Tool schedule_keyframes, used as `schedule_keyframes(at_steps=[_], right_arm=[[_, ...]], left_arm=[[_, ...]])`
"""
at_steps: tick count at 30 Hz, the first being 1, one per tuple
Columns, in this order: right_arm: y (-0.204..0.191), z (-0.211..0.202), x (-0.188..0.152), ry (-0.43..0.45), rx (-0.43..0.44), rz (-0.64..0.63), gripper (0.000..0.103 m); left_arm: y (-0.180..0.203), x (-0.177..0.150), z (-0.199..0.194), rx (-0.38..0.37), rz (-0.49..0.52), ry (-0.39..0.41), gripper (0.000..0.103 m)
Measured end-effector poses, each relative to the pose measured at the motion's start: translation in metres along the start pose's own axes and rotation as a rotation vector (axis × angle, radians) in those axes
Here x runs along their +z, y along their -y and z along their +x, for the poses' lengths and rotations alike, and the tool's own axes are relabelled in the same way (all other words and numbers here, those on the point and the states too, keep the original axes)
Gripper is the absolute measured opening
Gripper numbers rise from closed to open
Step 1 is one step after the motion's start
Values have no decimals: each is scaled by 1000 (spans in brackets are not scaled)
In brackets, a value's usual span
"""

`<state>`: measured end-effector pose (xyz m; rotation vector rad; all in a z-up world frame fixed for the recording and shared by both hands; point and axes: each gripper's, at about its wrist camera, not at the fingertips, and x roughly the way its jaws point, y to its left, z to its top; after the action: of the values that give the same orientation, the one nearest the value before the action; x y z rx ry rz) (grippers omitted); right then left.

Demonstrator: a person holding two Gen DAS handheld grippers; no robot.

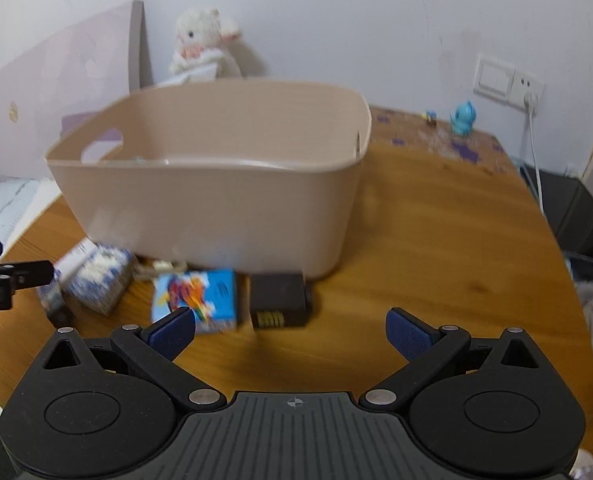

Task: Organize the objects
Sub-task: 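Grasp the purple cartoon box with the left tool while the right tool grasps the black cube box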

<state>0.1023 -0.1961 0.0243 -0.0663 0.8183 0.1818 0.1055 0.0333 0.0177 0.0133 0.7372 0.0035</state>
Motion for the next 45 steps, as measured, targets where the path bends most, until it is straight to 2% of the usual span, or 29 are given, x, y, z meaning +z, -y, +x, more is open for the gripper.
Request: schedule_keyframes(at_steps=[6, 15, 21, 30, 33, 36, 37, 40, 41, 45], right_arm=[[-1, 17, -14, -24, -21, -16, 103], [5, 45, -21, -53, -16, 6, 103], [5, 54, -18, -8, -37, 1, 103], [5, 61, -18, 45, -29, 7, 102], [5, 58, -18, 69, -19, -3, 89], [4, 56, -17, 85, -6, -11, 69], [3, 55, -17, 87, -1, -14, 67], [-1, 51, -20, 102, 17, -39, 50], [-3, 50, -21, 104, 21, -47, 43], [-6, 45, -23, 97, 17, -57, 41]], left_arm=[[-8, -20, 12, -28, -3, -44, 99], [-11, -33, 28, -62, 33, -58, 99], [-10, -35, 43, -48, 31, -80, 99], [-10, -38, 45, -38, 29, -25, 97], [-10, -39, 42, -49, 34, -5, 89], [-10, -39, 39, -73, 46, 6, 75], [-10, -39, 38, -80, 52, 7, 69], [-7, -40, 35, -100, 67, 11, 56], [-6, -40, 35, -101, 69, 9, 56], [-4, -42, 32, -94, 72, 10, 56]])
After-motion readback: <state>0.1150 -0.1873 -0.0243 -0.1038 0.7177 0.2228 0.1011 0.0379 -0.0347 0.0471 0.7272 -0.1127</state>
